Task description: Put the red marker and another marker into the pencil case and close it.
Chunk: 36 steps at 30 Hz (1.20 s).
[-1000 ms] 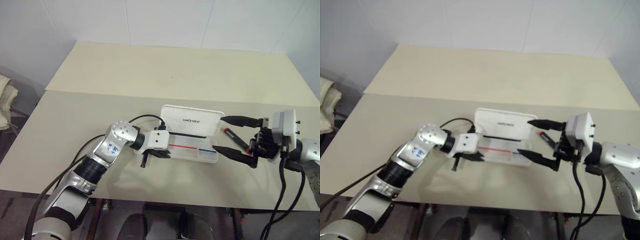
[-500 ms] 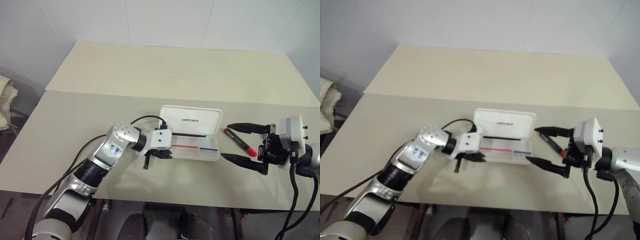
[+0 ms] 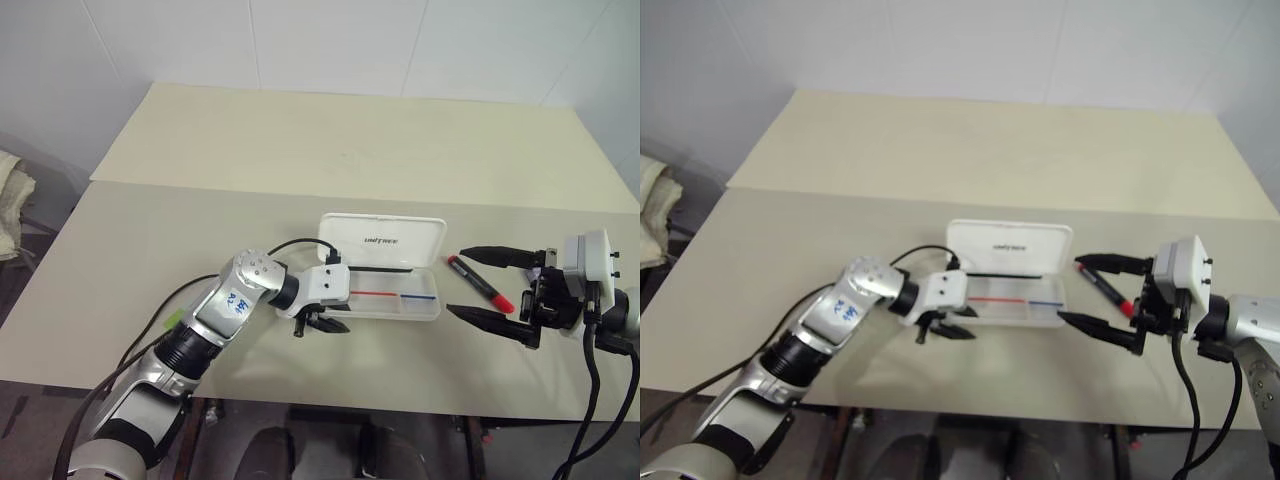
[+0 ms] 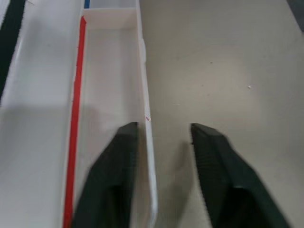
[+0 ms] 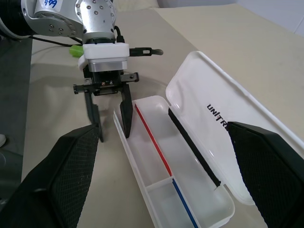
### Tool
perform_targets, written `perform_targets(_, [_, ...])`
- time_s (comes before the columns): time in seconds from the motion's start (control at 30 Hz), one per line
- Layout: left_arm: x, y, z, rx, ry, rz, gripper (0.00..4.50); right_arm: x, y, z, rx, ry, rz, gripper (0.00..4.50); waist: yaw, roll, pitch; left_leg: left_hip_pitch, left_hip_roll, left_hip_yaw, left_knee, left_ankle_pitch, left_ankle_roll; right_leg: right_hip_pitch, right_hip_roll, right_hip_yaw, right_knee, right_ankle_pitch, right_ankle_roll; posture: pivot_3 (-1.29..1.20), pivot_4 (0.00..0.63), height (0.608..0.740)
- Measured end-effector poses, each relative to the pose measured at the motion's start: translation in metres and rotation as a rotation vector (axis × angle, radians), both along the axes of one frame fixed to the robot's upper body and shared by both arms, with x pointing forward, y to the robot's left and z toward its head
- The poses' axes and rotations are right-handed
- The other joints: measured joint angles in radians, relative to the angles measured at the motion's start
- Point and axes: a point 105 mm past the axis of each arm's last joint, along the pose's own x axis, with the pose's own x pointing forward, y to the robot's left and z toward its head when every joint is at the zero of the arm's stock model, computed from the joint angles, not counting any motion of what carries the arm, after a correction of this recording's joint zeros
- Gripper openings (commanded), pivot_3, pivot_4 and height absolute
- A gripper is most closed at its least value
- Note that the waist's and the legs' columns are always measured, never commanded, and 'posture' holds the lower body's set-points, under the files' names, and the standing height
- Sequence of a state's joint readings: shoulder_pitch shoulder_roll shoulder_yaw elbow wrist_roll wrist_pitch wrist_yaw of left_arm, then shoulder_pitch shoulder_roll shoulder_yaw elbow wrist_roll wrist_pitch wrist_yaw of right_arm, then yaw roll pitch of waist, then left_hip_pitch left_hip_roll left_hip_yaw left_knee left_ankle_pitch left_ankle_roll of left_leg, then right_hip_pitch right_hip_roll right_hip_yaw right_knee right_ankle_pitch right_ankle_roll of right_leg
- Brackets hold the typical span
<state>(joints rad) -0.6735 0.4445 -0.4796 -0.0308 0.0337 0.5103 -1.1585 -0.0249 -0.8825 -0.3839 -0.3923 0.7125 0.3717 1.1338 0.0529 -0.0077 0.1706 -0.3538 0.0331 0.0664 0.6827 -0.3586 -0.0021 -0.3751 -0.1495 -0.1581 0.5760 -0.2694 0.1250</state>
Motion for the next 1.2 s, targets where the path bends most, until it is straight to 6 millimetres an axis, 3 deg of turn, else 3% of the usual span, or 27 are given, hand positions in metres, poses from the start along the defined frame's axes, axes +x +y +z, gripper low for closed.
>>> perform_targets(0.2, [-0.006,0.002,0.000,-0.019,0.024,-0.023,2.76,0.001,0.001,0.000,0.003,-0.002,-0.002,4.50,-0.001,0.000,0.000,0.000,0.000,0.000,0.000,0.000,0.000,0.000,0.000,0.000,0.000,0.000,0.000,0.00,0.150,0.740])
perform_targets(0.53, [-0.015,0.022,0.023,-0.204,0.082,-0.022,2.76,0.003,0.006,-0.002,0.021,0.003,0.015,4.50,-0.003,0.000,0.000,0.000,0.000,0.000,0.000,0.000,0.000,0.000,0.000,0.000,0.000,0.000,0.000,0.00,0.150,0.740])
perform_targets(0.67, [-0.009,0.031,0.031,-0.285,0.043,-0.003,2.76,0.006,0.005,-0.005,0.023,0.017,0.010,4.50,-0.002,0.000,0.000,0.000,0.000,-0.001,0.000,0.000,0.000,0.000,0.000,0.000,0.000,0.000,0.000,0.00,0.150,0.740])
perform_targets(0.87, [0.000,0.053,0.049,-0.425,0.020,0.032,2.76,0.015,-0.013,-0.022,0.011,0.091,-0.067,4.50,-0.002,0.000,0.000,0.000,0.000,0.000,0.000,0.000,0.000,0.000,0.000,0.000,0.000,0.000,0.000,0.00,0.150,0.740])
perform_targets(0.97, [0.003,0.074,0.055,-0.434,0.029,0.044,2.76,0.022,-0.034,-0.038,-0.016,0.157,-0.160,4.50,-0.006,0.000,0.000,0.000,0.000,0.001,0.000,0.000,0.000,0.000,0.000,0.000,0.000,0.000,0.000,0.00,0.150,0.740])
perform_targets(1.07, [0.005,0.091,0.070,-0.429,0.010,0.042,3.34,0.030,-0.055,-0.055,-0.026,0.215,-0.251,4.50,-0.006,0.000,0.000,0.000,0.000,0.001,0.000,0.000,0.000,0.000,0.000,0.000,0.000,0.000,0.000,0.00,0.150,0.740])
perform_targets(1.2, [0.004,0.105,0.084,-0.407,-0.019,0.029,4.47,0.039,-0.074,-0.066,-0.036,0.250,-0.333,4.50,-0.011,0.001,0.000,0.001,0.000,0.001,0.000,0.000,0.000,0.000,0.000,0.000,0.000,0.000,0.000,0.00,0.150,0.740])
